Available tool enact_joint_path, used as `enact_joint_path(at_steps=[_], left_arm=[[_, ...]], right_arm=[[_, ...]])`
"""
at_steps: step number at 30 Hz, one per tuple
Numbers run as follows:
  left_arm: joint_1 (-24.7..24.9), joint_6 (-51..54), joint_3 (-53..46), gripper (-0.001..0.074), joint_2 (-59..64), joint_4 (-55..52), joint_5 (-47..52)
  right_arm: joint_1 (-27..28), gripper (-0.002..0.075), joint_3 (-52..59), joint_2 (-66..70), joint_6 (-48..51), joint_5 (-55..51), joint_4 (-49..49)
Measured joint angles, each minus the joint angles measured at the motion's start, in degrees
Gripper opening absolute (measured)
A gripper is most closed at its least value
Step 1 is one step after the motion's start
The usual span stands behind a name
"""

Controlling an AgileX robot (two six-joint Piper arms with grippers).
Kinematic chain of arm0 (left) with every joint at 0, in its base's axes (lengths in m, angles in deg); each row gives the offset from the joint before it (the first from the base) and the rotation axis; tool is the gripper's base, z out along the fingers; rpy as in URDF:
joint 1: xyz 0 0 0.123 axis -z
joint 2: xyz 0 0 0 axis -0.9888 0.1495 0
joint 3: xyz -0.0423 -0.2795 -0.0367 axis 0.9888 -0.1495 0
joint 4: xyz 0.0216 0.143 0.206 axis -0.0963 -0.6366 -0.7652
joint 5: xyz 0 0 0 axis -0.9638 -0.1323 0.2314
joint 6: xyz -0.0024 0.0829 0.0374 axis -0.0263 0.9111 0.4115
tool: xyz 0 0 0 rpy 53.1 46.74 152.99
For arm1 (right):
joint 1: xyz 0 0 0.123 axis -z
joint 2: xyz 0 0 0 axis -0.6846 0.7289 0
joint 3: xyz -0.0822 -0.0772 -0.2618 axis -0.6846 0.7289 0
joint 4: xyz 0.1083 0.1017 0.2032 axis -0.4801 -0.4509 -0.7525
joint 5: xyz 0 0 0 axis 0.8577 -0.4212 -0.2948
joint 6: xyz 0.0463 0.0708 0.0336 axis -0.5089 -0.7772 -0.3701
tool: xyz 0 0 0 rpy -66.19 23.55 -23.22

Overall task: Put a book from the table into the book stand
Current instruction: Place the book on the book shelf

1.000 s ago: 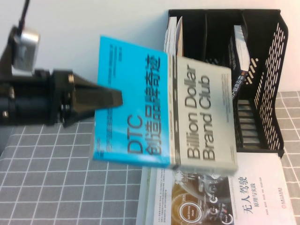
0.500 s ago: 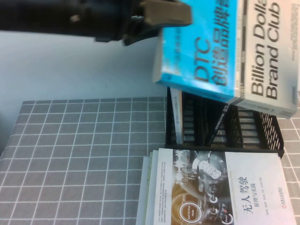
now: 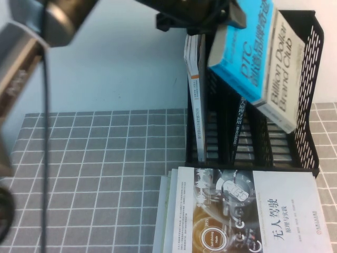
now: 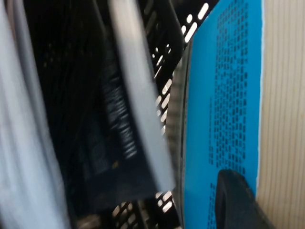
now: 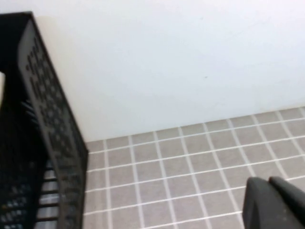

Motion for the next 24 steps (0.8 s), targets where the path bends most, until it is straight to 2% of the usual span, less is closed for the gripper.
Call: enact_joint_path(at_steps=[4, 9, 12, 17, 24], left_arm=[[3.02, -2.22, 5.68, 0.0183, 4.52, -3.01, 0.23], [6.76, -7.38, 7.84, 0.0183, 5.95, -13.96, 2.7], [7.07, -8.83, 7.89, 0.0183, 6.25, -18.61, 3.39], [7.18, -11.7, 7.89, 0.0183, 6.64, -20.53, 2.46], [7.18, -17.17, 8.02, 0.0183, 7.41, -23.3, -0.81]], right_arm=[[0.0, -0.0003, 0.0, 0.0, -0.25, -1.46, -1.9], [0.0, -0.0003, 0.0, 0.0, 0.87, -5.31, -2.04], [0.0, -0.0003, 0.0, 0.0, 1.21, -7.27, -2.07], [0.0, -0.0003, 0.0, 0.0, 1.34, -9.72, -2.76], [0.0, -0.0003, 0.0, 0.0, 3.58, -12.53, -9.35]])
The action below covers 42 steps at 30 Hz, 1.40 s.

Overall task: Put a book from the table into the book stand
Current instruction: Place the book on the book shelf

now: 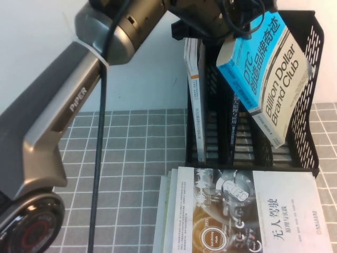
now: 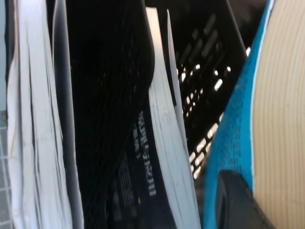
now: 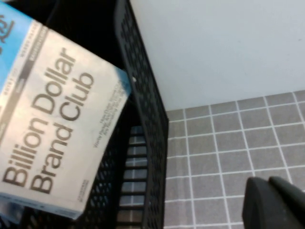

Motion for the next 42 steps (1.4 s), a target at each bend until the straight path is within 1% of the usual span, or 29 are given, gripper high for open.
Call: enact_joint_path(at_steps=[5, 14, 23, 34, 42], left_arm=[[1.83, -2.6, 0.27, 0.0183, 1.79, -3.66, -2.35], [7.46, -6.71, 0.27, 0.0182, 2.31, -13.34, -4.35], [13.25, -15.38, 0.38, 0.0182, 2.34, -24.31, -2.14], [19.98, -18.05, 5.63, 0.0182, 2.34, -30.84, 0.6], [20.71, -20.08, 6.19, 0.0182, 2.34, -35.93, 1.98]], right_arm=[[0.0, -0.0003, 0.0, 0.0, 2.24, -1.63, -4.04], [0.0, -0.0003, 0.0, 0.0, 3.94, -6.85, -4.55], [0.0, -0.0003, 0.0, 0.0, 4.38, -9.13, -4.55], [0.0, -0.0003, 0.0, 0.0, 4.49, -11.19, -4.55], [0.0, -0.0003, 0.0, 0.0, 5.86, -11.41, -6.44]])
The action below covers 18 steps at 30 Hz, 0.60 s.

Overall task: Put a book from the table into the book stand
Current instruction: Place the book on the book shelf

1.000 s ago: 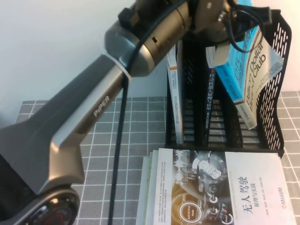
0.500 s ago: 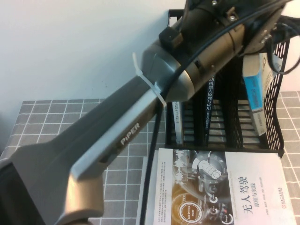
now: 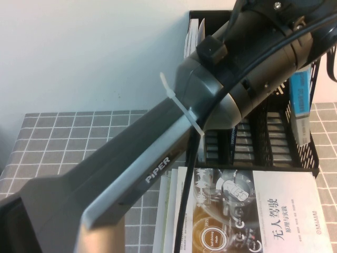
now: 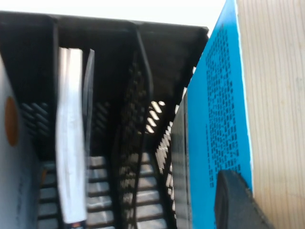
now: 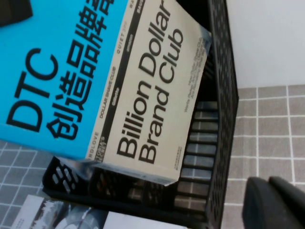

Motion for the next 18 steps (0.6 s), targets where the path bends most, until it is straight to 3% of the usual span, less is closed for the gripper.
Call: enact_joint_path(at_steps=[11, 18], left_arm=[[0.26, -0.38, 1.06, 0.0182, 0.1, -0.75, 0.46], [-2.34, -1.19, 1.17, 0.0182, 1.51, -3.04, -0.77]], right_arm=[[0.0, -0.0003, 0.0, -0.08, 1.25, -0.21, -1.12], [0.0, -0.0003, 0.0, -0.08, 1.27, -0.82, -1.12]])
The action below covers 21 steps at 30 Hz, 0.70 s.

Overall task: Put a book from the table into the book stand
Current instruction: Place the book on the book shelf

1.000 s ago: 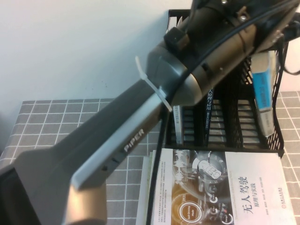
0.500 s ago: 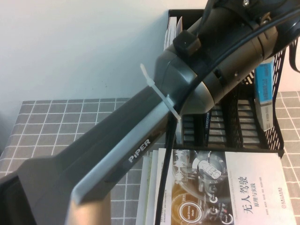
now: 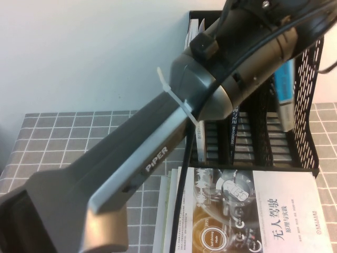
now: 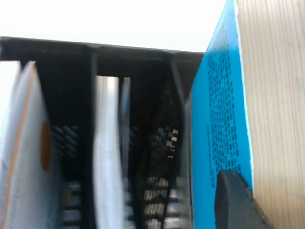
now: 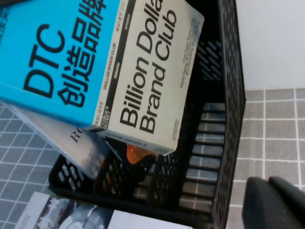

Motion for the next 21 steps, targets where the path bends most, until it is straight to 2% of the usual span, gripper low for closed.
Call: enact_joint_path(at_steps=[21], left_arm=[[-1.01, 0.12, 0.0, 0.0181, 7.77, 0.08, -5.47]], right_arm=[[0.0, -0.0003, 0.0, -0.05, 1.21, -0.7, 0.0]])
